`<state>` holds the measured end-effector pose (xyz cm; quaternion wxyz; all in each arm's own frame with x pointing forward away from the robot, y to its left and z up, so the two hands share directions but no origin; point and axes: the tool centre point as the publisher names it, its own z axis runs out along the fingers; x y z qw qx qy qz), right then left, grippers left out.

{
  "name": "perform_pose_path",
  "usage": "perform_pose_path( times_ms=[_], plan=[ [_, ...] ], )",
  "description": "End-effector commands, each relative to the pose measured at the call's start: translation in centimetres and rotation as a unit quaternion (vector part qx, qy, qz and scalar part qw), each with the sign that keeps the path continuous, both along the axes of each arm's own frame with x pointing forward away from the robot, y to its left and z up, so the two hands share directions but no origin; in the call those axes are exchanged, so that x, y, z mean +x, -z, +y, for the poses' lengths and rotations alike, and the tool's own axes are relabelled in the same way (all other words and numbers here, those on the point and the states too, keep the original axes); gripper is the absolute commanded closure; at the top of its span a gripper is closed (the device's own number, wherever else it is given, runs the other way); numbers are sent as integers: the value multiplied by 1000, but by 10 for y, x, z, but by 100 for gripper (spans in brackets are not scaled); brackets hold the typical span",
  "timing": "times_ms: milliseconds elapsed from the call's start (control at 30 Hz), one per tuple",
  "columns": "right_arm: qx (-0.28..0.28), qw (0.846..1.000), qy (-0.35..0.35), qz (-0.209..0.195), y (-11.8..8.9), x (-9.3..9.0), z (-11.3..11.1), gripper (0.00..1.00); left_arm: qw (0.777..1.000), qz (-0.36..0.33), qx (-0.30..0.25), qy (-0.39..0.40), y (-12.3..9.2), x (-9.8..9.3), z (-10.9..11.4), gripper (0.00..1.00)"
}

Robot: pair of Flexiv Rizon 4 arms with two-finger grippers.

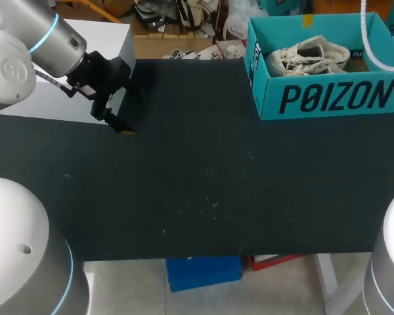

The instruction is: Take the shoe out of the shoebox, open the shoe tongue, remove and reinsert the insole, then place the shoe into the shoebox

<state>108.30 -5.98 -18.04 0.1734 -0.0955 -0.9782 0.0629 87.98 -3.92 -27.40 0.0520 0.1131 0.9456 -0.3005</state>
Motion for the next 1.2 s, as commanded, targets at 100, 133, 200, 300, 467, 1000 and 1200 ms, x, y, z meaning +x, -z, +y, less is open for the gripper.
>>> perform_pose_path(
  times_ms=[100,133,200,300,467,1000,1200],
  plan=[
    [-51,945,-76,-314,2,-50,-1,0,1000,0,1,0,0,0,0,0],
    [-34,946,-80,-314,3,-53,-4,0,1000,0,1,0,0,0,0,0],
    [-34,946,-80,-314,3,-53,-4,0,1000,0,1,0,0,0,0,0],
    [-34,946,-80,-314,3,-53,-4,0,1000,0,1,0,0,0,0,0],
    [-34,946,-80,-314,3,-53,-4,0,1000,0,1,0,0,0,0,0],
    [-24,936,-71,-344,26,-118,-1,0,1000,0,1,0,0,0,0,0],
    [-6,940,-65,-334,29,-141,0,0,1000,0,1,0,0,0,0,0]
  ],
)
